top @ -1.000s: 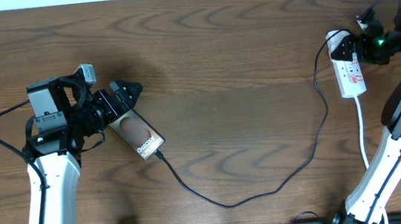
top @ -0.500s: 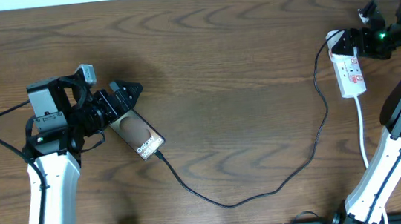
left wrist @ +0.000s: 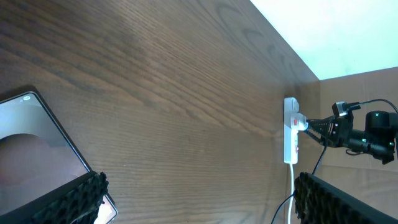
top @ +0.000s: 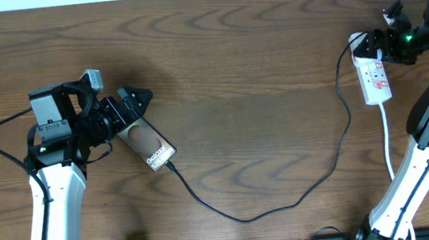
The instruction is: Plug charger to phone and switch on socket
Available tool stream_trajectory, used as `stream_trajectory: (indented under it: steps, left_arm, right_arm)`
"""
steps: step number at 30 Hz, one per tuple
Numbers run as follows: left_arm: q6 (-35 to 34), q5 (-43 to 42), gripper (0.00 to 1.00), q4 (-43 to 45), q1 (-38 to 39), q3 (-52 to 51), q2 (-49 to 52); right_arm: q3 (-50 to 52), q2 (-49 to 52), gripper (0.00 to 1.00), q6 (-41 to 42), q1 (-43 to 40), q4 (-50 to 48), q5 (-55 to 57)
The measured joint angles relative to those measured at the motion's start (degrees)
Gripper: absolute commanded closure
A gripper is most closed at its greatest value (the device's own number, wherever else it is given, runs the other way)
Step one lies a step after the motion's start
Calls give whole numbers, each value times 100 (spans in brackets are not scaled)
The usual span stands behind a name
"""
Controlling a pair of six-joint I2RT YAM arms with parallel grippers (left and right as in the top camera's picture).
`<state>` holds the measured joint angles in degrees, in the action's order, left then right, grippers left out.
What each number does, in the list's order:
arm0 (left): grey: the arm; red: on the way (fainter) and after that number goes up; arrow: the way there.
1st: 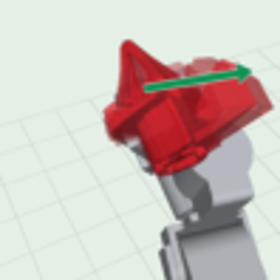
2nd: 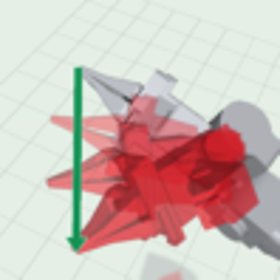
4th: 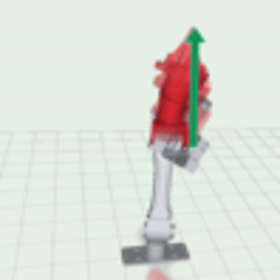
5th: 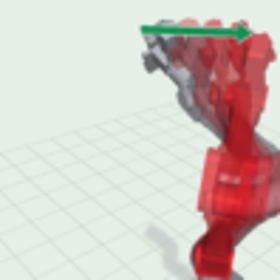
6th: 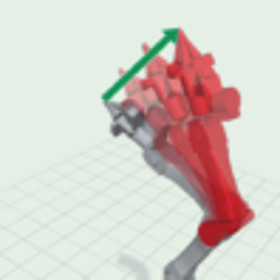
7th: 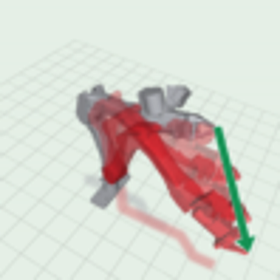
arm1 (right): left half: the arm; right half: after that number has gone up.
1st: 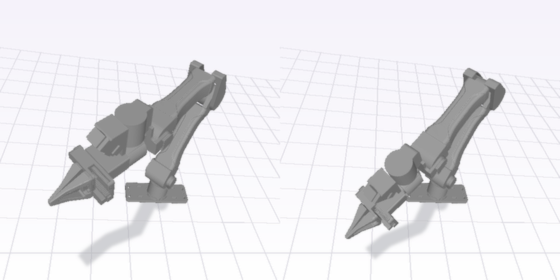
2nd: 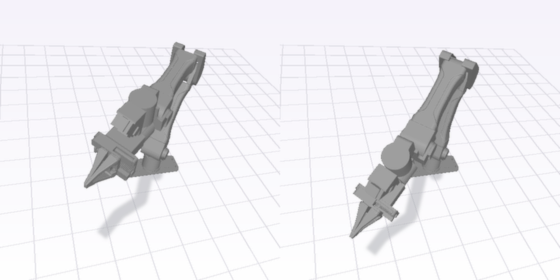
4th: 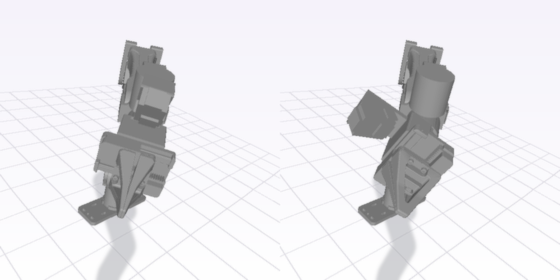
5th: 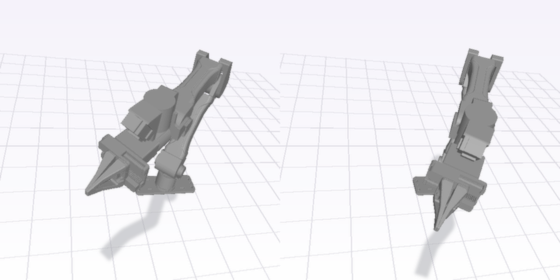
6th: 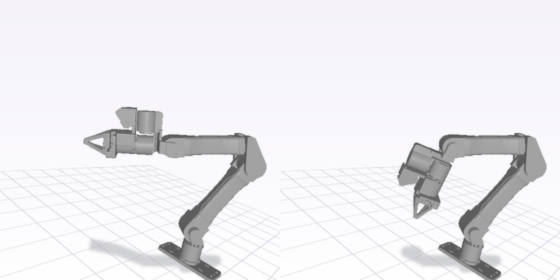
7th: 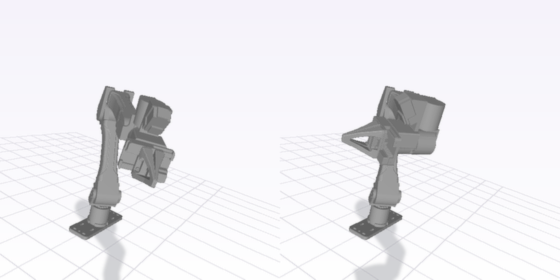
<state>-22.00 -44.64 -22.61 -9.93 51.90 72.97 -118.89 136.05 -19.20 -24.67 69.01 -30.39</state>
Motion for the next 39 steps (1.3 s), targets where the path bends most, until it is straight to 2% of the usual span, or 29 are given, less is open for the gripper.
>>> stream_trajectory:
  steps: [39]
  left_arm:
    - [0,0,2,-74,0,0,0]
  right_arm:
    - [308,-35,1,385,85,-203,116]
